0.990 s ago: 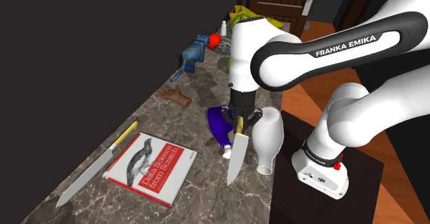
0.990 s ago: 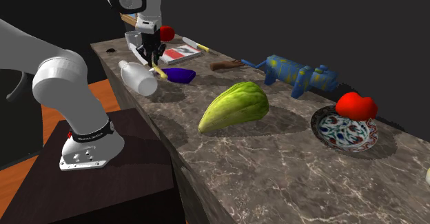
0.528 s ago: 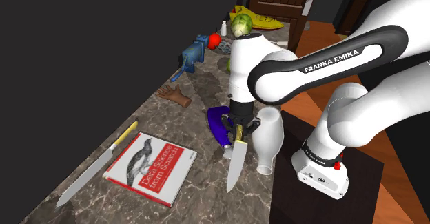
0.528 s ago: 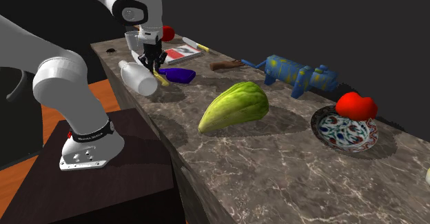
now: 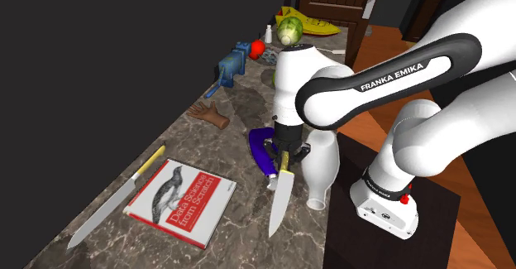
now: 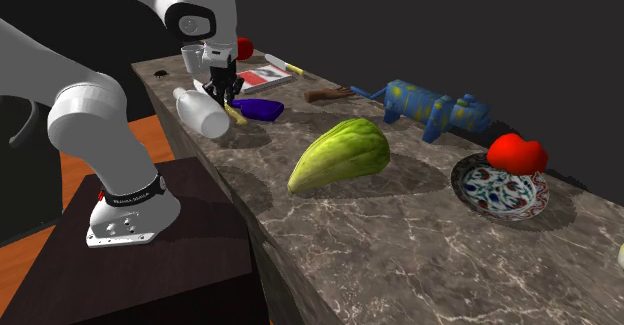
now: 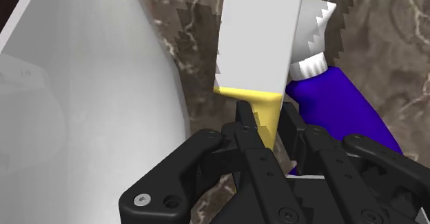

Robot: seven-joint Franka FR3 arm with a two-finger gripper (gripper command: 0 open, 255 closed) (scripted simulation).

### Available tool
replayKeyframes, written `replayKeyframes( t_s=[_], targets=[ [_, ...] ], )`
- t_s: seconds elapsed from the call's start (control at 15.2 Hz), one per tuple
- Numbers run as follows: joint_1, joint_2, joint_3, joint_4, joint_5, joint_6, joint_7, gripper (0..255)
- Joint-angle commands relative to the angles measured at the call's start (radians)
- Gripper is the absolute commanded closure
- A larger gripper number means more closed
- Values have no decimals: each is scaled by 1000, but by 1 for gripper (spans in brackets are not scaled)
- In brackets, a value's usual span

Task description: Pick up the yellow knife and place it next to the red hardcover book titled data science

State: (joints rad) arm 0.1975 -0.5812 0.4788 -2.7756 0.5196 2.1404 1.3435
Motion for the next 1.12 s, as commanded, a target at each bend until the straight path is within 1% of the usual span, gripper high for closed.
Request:
replayKeyframes(
  t_s=[0.0,0.07,0.4,0.66,1.06],
  targets=[
    [0,5,2,-6,-1,-2,0,255],
    [-1,9,3,-4,-1,0,1,0],
    [0,5,2,-6,-1,-2,0,0],
    [-19,-68,-52,74,-53,-157,10,0],
    [-19,-68,-52,74,-53,-157,10,0]
  ],
)
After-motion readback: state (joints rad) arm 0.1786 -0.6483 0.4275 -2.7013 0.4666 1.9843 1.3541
